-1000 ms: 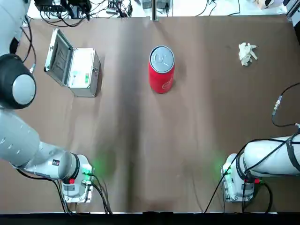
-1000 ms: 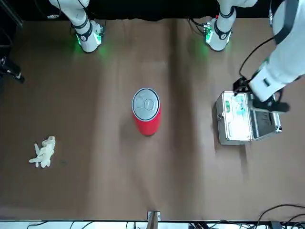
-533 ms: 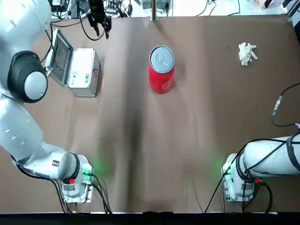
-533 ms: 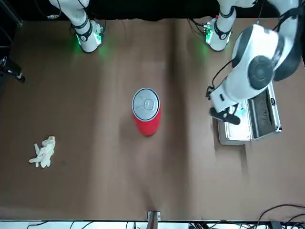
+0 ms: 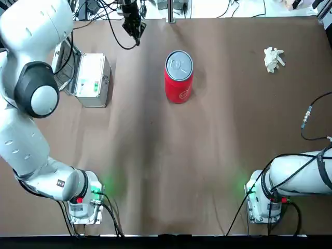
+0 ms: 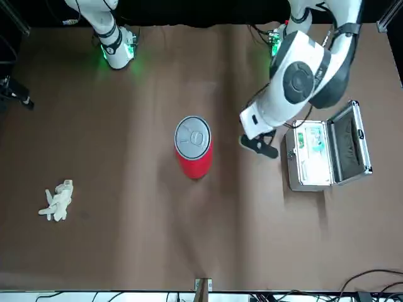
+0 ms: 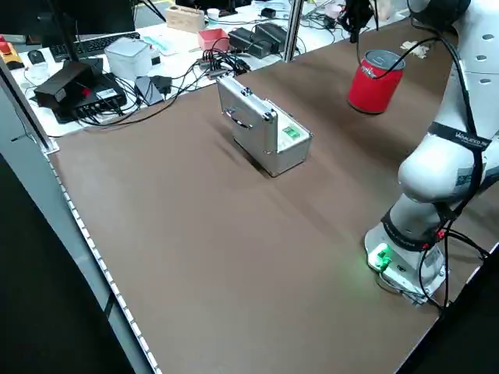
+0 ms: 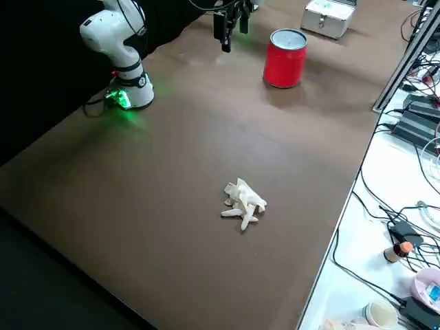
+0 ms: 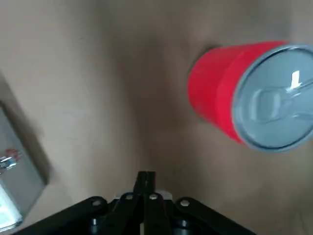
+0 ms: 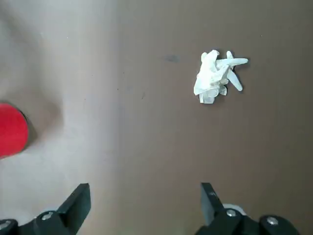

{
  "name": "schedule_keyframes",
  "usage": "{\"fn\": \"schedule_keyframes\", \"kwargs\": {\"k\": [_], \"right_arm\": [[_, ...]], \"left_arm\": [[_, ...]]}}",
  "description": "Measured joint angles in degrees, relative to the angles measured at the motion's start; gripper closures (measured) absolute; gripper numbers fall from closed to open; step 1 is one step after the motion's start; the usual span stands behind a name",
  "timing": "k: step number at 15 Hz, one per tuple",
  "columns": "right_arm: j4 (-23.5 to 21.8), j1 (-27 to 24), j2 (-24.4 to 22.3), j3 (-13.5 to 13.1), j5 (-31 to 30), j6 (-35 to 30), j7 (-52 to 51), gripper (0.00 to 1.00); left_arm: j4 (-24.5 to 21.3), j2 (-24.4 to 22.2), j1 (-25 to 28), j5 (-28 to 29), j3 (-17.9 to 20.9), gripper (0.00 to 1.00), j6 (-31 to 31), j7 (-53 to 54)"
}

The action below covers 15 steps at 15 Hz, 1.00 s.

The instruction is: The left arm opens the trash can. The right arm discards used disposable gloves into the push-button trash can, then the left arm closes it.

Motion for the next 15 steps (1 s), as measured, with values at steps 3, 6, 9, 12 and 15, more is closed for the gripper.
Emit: {"fn": "schedule_keyframes", "kwargs": {"k": [3, 6, 9, 12, 15], "right_arm": [[0.0, 0.0, 0.0, 0.0, 0.0, 0.0, 0.0, 0.01], [-0.3, 0.0, 0.0, 0.0, 0.0, 0.0, 0.0, 0.01], [-0.8, 0.0, 0.1, 0.0, 0.0, 0.0, 0.0, 0.01], [-1.1, 0.0, 0.1, 0.1, 0.0, 0.0, 0.0, 0.01], [-1.3, 0.0, 0.2, 0.1, 0.0, 0.0, 0.0, 0.01]], "left_arm": [[0.1, 0.2, -3.0, -0.8, -0.2, 0.99, 5.3, -4.8], [0.1, 0.8, -6.5, -0.8, -0.2, 0.99, 10.3, -10.7], [0.1, 2.5, -9.7, -0.8, -0.2, 0.99, 15.0, -14.4], [0.1, 4.8, -11.2, -0.8, -0.2, 0.99, 20.2, -15.5], [0.1, 6.9, -12.8, 0.2, -0.2, 0.99, 26.9, -16.1]]}}
